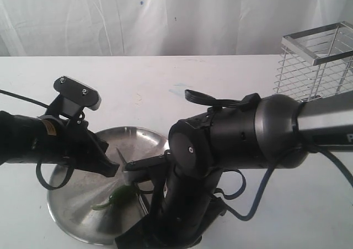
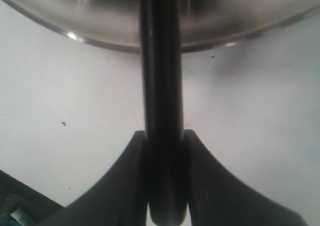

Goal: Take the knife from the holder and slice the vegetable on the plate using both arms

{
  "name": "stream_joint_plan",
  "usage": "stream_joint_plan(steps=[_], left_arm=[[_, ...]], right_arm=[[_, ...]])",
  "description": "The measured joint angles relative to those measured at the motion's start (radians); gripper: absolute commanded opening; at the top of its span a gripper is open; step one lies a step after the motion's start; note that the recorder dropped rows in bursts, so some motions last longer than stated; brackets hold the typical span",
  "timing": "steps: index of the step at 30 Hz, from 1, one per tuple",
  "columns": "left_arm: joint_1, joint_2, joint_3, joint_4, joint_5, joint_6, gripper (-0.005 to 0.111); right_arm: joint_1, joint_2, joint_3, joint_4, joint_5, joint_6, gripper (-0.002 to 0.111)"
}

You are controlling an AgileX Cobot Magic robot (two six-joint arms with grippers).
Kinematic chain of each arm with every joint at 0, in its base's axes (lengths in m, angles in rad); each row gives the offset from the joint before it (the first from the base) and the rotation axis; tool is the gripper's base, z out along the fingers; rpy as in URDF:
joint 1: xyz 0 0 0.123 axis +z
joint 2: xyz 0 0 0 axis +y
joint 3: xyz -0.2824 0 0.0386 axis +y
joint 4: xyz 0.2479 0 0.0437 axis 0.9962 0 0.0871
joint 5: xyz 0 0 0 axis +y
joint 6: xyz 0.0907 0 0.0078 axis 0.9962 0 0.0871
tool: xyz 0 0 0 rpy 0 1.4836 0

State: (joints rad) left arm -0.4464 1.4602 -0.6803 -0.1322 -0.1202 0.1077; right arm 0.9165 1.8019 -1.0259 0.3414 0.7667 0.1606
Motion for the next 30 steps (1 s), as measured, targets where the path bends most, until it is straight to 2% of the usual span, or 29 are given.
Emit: stream_joint_plan(steps=[7,15,30], left_arm=[[-0.002,0.000,0.002,-0.002,-0.023,-0.032,0.000],[-0.037,0.000,0.002,0.003,-0.059,-0.047,0.000],[-0.037,0.000,0.033,0.016,-0.078,-0.073,0.000]], right_arm=[[0.002,0.002,0.000,-0.010,0.000,0.031,0.000],[0.018,0.009,0.000,-0.014,0.026,0.031,0.000],[0.019,0.009,0.000,-0.014,0.011,0.031,0.000]])
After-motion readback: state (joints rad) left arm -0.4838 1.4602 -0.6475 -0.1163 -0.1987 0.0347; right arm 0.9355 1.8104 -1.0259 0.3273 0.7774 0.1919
